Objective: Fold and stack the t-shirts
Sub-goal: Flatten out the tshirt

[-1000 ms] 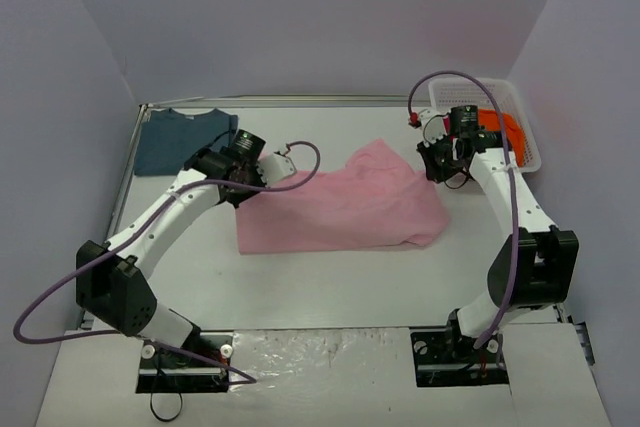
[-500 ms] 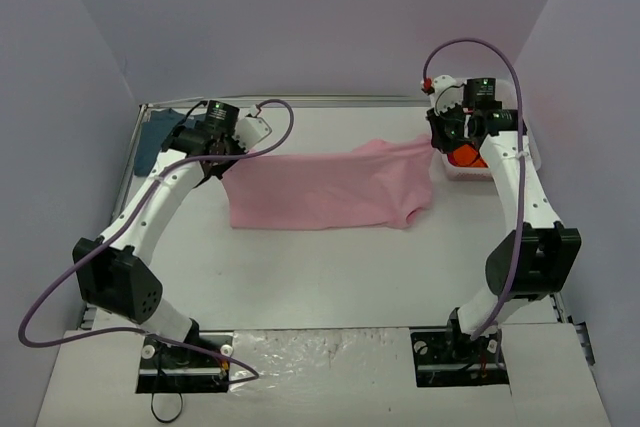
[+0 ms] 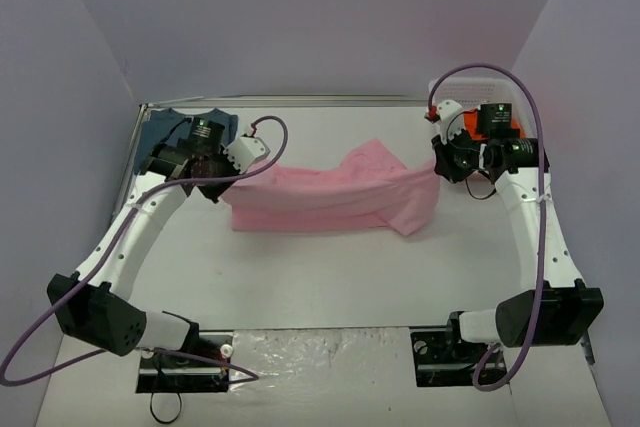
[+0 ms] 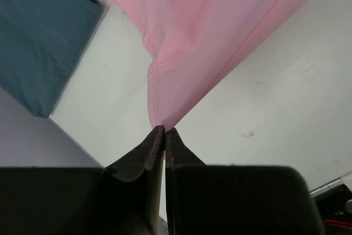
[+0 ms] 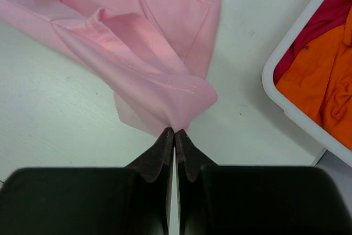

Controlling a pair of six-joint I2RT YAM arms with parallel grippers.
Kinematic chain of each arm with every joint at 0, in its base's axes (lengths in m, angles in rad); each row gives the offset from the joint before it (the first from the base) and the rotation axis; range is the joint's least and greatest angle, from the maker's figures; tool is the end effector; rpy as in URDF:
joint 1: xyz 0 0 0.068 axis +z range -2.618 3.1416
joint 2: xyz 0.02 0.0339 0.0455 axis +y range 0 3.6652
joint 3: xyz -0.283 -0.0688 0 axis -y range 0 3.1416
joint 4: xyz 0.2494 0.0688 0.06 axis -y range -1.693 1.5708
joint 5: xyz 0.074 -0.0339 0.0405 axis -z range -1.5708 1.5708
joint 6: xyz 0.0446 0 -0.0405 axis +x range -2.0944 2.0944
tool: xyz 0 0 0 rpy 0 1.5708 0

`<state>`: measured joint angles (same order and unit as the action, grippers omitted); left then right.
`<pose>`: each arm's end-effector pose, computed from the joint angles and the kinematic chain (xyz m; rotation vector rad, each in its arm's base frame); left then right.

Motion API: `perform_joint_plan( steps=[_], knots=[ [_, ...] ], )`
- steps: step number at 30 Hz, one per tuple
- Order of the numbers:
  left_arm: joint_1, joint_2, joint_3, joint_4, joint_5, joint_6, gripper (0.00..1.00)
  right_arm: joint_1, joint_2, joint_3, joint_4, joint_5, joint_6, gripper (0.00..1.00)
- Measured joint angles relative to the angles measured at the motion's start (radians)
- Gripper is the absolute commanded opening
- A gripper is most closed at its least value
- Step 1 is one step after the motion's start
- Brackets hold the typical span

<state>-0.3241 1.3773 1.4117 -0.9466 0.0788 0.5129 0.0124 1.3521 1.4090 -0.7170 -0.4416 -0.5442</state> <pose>0.2693 -0.0942 0.3661 1.0379 2.2514 -0.0174 0.2942 0.0227 0.3937 -0.8184 2.0038 0.1891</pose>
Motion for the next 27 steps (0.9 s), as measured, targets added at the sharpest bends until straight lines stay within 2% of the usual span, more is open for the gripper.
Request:
perform_joint_plan(
  steps=[5, 9, 11, 15, 17, 19, 22, 24, 27],
  knots=[
    [0.009, -0.011, 0.082, -0.072, 0.127, 0.0, 0.02, 0.0, 0.027, 0.055, -0.022, -0.015, 0.003, 0.0],
    [0.049, 0.152, 0.25, -0.089, 0.164, -0.001, 0.02, 0.0, 0.249, 0.275, -0.021, -0.016, 0.024, 0.0],
    [0.076, 0.294, 0.381, -0.1, 0.166, -0.003, 0.02, 0.0, 0.399, 0.417, -0.02, -0.008, 0.041, 0.0],
    [0.118, 0.618, 0.736, -0.126, 0.165, -0.031, 0.02, 0.005, 0.709, 0.773, -0.032, 0.039, 0.079, 0.0],
    [0.13, 0.772, 0.973, -0.171, 0.166, -0.056, 0.02, 0.011, 0.819, 0.948, -0.066, 0.072, 0.096, 0.0],
    [0.135, 0.846, 1.132, -0.189, 0.16, -0.081, 0.03, 0.018, 0.867, 1.068, -0.079, 0.104, 0.111, 0.0],
    [0.136, 0.805, 1.242, -0.2, 0.149, -0.119, 0.02, 0.031, 0.813, 1.125, -0.068, 0.131, 0.138, 0.0],
    [0.134, 0.66, 1.175, -0.175, 0.145, -0.132, 0.02, 0.041, 0.697, 1.088, -0.045, 0.14, 0.153, 0.0],
    [0.134, 0.336, 0.962, -0.112, 0.146, -0.132, 0.02, 0.055, 0.452, 0.989, -0.008, 0.135, 0.167, 0.0]
  ],
)
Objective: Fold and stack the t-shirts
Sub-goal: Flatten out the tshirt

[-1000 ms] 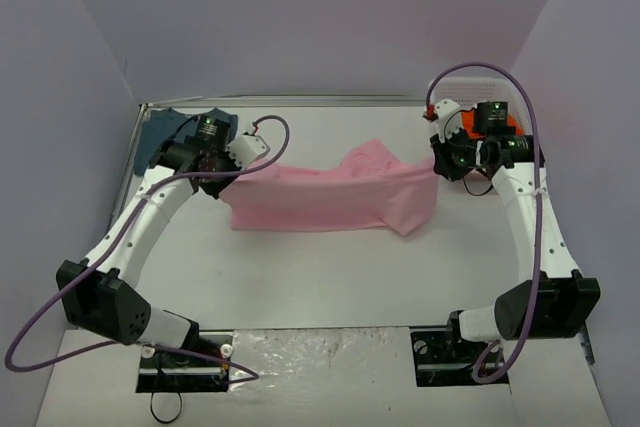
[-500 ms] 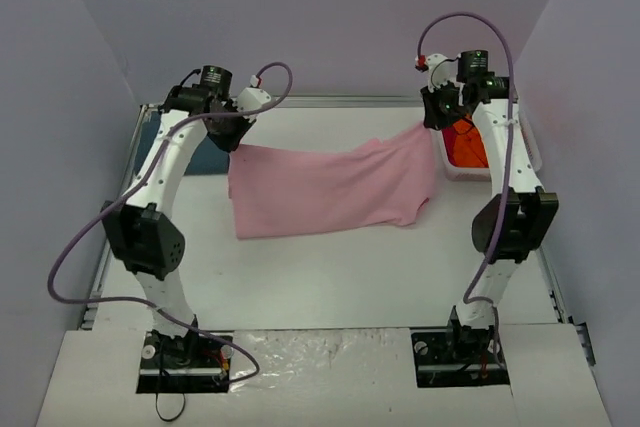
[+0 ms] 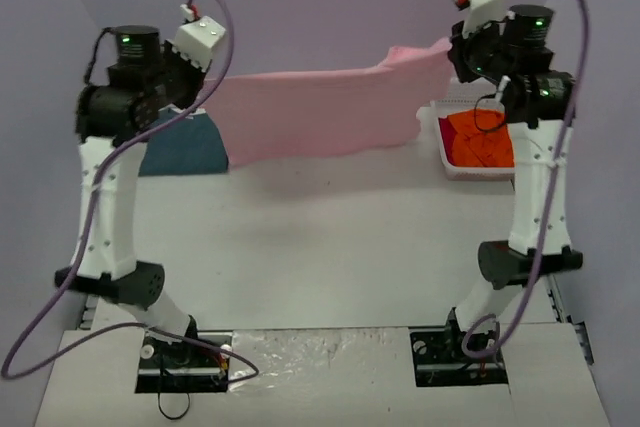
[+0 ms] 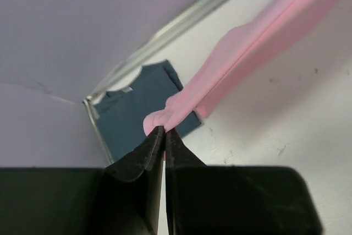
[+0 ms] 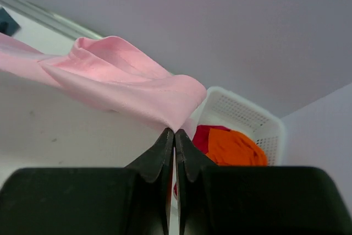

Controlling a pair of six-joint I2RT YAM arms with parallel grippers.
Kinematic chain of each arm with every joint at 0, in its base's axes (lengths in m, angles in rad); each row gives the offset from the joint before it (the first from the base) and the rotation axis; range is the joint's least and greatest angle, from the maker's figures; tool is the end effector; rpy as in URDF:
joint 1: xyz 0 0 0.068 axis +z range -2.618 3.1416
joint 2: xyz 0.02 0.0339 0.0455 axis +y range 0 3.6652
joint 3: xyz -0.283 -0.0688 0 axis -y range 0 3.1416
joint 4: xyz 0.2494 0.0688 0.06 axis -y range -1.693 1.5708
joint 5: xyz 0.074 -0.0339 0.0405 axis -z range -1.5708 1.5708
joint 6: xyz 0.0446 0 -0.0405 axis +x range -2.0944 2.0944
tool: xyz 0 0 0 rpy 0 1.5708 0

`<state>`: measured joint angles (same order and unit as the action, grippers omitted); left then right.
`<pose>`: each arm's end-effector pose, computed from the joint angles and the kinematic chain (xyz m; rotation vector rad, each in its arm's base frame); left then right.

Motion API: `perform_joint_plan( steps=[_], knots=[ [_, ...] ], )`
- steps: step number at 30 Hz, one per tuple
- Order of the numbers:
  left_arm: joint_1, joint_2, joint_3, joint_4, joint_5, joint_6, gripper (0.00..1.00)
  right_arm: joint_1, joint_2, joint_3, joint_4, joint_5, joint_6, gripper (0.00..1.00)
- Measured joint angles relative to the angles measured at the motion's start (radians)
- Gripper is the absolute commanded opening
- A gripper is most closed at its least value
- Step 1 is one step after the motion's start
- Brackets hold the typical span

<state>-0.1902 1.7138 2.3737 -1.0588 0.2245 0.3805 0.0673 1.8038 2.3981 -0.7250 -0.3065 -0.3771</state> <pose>0.3210 -0.0719 0.5483 0.6906 1.8347 -0.0961 0.3722 0.0386 0.5630 -0.5923 1.5886 0.0290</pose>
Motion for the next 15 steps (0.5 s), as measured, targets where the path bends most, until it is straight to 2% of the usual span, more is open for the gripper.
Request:
perform_joint_plan(
  steps=[4, 7, 10, 13, 15],
  knots=[
    [0.0, -0.422, -0.311, 0.098, 0.003, 0.009, 0.02, 0.006, -0.376, -0.201, 0.071, -0.032, 0.01, 0.0],
    [0.0, -0.644, -0.497, 0.119, -0.006, 0.012, 0.03, 0.007, -0.616, -0.385, 0.079, -0.064, 0.014, 0.0],
    [0.005, -0.741, -0.655, 0.121, -0.016, 0.016, 0.02, 0.006, -0.726, -0.515, 0.064, -0.085, 0.027, 0.0],
    [0.021, -0.733, -0.756, 0.111, -0.023, 0.017, 0.02, -0.002, -0.744, -0.598, 0.031, -0.098, 0.041, 0.0],
    [0.026, -0.701, -0.766, 0.103, -0.024, 0.017, 0.02, -0.01, -0.734, -0.611, 0.002, -0.099, 0.049, 0.0]
  ],
)
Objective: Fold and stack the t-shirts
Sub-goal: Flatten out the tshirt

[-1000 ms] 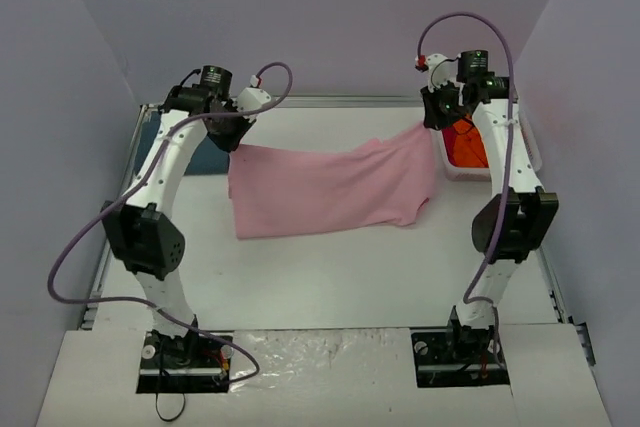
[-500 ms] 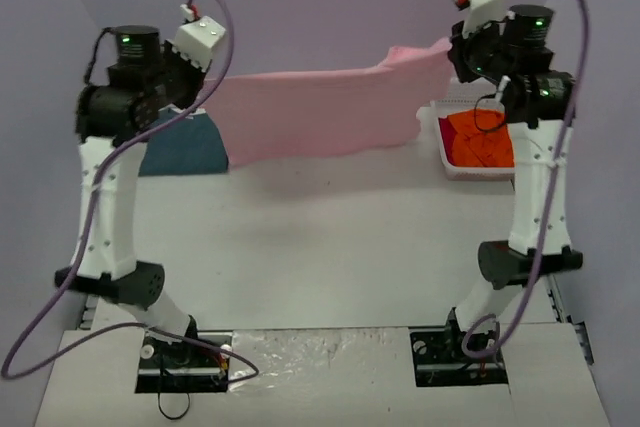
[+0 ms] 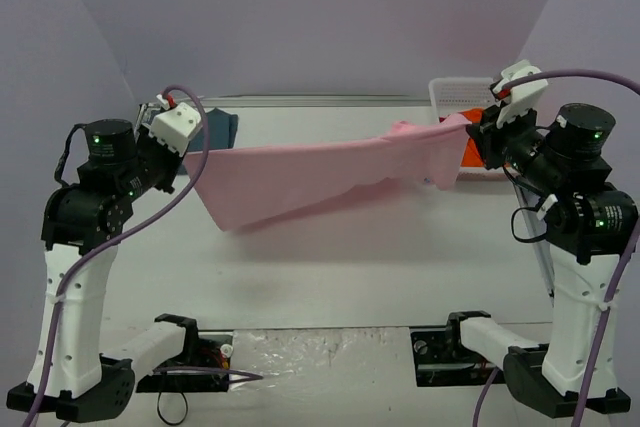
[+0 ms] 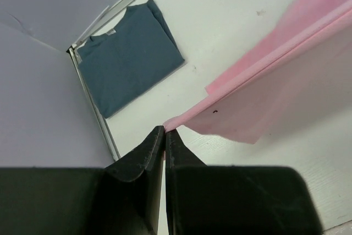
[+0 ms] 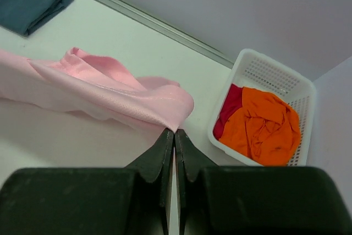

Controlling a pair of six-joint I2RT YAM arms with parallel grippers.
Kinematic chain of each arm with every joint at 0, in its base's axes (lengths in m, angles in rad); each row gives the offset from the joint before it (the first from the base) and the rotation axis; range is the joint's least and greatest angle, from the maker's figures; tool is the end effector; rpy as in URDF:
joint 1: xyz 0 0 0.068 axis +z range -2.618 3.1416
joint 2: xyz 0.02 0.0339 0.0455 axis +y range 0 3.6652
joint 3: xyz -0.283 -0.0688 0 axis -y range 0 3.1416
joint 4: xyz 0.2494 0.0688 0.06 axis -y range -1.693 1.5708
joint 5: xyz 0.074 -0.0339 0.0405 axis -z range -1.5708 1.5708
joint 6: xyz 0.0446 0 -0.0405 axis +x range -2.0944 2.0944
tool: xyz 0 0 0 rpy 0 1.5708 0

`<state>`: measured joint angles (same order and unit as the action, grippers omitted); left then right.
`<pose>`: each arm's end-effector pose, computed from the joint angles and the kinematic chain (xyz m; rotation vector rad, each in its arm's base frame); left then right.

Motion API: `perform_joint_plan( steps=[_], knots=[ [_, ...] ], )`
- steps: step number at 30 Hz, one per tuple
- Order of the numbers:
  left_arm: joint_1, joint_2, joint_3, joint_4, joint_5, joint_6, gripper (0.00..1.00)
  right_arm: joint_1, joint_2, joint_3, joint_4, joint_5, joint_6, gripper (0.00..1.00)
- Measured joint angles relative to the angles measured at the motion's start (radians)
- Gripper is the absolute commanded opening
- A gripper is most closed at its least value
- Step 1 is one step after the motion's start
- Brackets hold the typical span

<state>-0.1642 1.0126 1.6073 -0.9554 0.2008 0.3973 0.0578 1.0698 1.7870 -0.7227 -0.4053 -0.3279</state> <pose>0.1497 -0.0338 0.5014 0.6603 1.8073 -0.0377 0.1463 0.0261 0.5702 -0.6059 1.4558 0.1077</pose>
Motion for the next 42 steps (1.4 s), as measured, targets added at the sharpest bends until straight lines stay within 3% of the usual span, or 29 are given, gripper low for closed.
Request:
perform_joint_plan(
  steps=[4, 10, 15, 23, 27, 31, 37, 42],
  knots=[
    [0.003, 0.063, 0.035, -0.012, -0.005, 0.0, 0.02, -0.005, 0.014, 0.028, -0.037, 0.006, 0.013, 0.0],
    [0.003, 0.103, 0.245, 0.017, -0.004, -0.001, 0.03, -0.005, 0.071, 0.23, -0.023, 0.024, 0.013, 0.0],
    [0.003, 0.153, 0.291, 0.076, -0.011, 0.003, 0.02, -0.005, 0.143, 0.208, 0.054, 0.035, -0.002, 0.0],
    [0.003, 0.416, 0.114, 0.243, -0.037, 0.0, 0.02, -0.003, 0.553, 0.082, 0.167, 0.077, -0.015, 0.0],
    [0.003, 0.637, 0.125, 0.281, -0.072, -0.013, 0.02, 0.006, 0.731, 0.113, 0.167, 0.116, -0.018, 0.0],
    [0.002, 0.758, 0.234, 0.283, -0.089, -0.031, 0.02, 0.018, 0.801, 0.23, 0.162, 0.14, -0.017, 0.0],
    [0.002, 0.726, 0.375, 0.35, -0.124, -0.072, 0.02, 0.04, 0.775, 0.434, 0.198, 0.162, -0.016, 0.0],
    [0.0, 0.587, 0.337, 0.407, -0.15, -0.096, 0.02, 0.049, 0.649, 0.402, 0.218, 0.169, -0.016, 0.0]
  ],
)
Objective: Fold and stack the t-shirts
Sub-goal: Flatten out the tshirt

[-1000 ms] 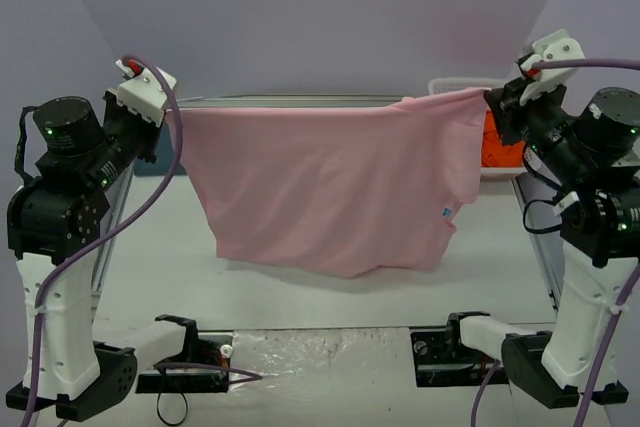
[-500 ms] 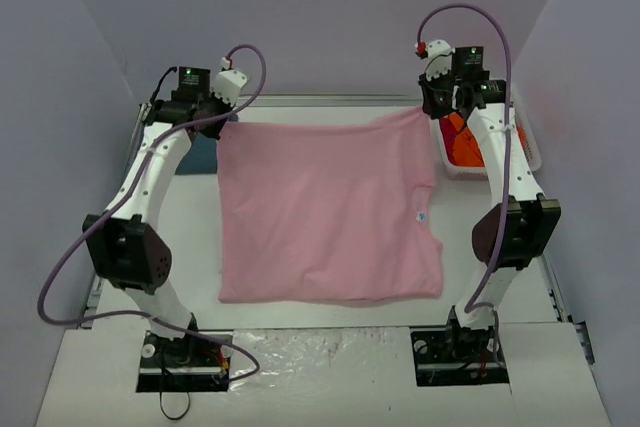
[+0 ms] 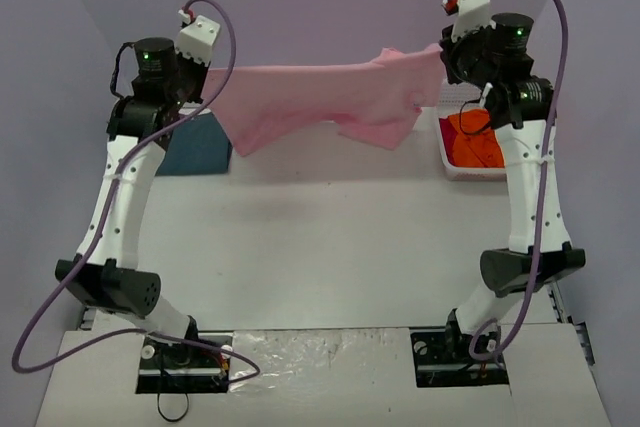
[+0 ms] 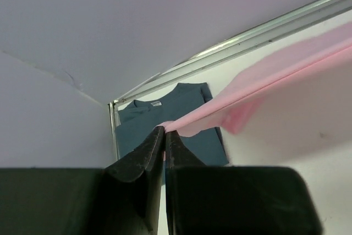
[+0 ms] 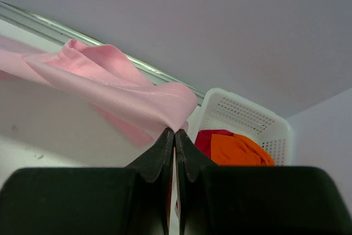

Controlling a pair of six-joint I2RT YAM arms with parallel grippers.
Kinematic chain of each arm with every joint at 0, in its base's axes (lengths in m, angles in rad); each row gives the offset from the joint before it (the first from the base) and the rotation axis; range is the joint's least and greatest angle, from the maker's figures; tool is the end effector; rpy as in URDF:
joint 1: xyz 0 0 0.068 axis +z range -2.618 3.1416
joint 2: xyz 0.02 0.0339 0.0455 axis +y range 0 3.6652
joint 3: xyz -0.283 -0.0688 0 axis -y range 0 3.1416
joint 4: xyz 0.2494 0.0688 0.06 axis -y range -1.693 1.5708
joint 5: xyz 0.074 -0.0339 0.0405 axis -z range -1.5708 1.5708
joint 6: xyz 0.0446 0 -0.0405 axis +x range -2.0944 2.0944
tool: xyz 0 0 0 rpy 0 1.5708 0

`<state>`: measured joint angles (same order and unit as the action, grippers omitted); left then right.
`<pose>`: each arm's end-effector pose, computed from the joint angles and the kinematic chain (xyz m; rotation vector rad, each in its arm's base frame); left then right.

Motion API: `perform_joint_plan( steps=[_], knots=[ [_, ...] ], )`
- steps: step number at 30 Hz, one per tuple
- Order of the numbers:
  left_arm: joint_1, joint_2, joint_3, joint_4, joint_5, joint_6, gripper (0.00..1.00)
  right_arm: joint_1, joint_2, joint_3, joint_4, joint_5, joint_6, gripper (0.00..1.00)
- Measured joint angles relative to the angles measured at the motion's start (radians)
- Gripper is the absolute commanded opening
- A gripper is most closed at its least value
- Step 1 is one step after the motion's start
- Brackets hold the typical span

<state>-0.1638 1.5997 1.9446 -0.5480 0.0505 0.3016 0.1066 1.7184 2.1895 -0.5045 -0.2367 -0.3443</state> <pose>0.3535 -0.0607 0.5133 0.4445 1.7174 0.0548 0.3707 0.0502 0.5562 -0.5346 1.5115 0.0054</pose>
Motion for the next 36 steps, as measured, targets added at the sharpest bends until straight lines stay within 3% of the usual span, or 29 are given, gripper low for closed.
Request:
perform_joint_plan(
  steps=[5, 10, 15, 18, 23, 26, 31, 36],
  knots=[
    [0.0, -0.224, -0.254, 0.045, 0.0, -0.004, 0.02, 0.0, -0.237, -0.256, 0.014, -0.004, 0.002, 0.0],
    [0.0, -0.41, -0.438, -0.038, 0.041, -0.001, 0.02, 0.0, -0.481, -0.496, -0.002, -0.017, 0.016, 0.0],
    [0.001, -0.572, -0.457, -0.14, 0.097, 0.0, 0.02, -0.01, -0.689, -0.547, -0.052, -0.047, 0.043, 0.0],
    [0.01, -0.627, -0.352, -0.207, 0.13, 0.0, 0.02, -0.019, -0.734, -0.456, -0.086, -0.056, 0.058, 0.0],
    [0.016, -0.611, -0.164, -0.212, 0.15, 0.002, 0.02, -0.022, -0.683, -0.232, -0.087, -0.048, 0.063, 0.0],
    [0.017, -0.589, -0.16, -0.184, 0.151, 0.006, 0.02, -0.022, -0.623, -0.192, -0.079, -0.043, 0.053, 0.0],
    [0.018, -0.441, -0.269, -0.116, 0.144, 0.023, 0.02, -0.022, -0.471, -0.311, -0.035, -0.037, 0.024, 0.0],
    [0.022, -0.146, -0.354, -0.01, 0.121, 0.063, 0.02, -0.02, -0.256, -0.528, 0.062, -0.009, -0.004, 0.0]
  ],
)
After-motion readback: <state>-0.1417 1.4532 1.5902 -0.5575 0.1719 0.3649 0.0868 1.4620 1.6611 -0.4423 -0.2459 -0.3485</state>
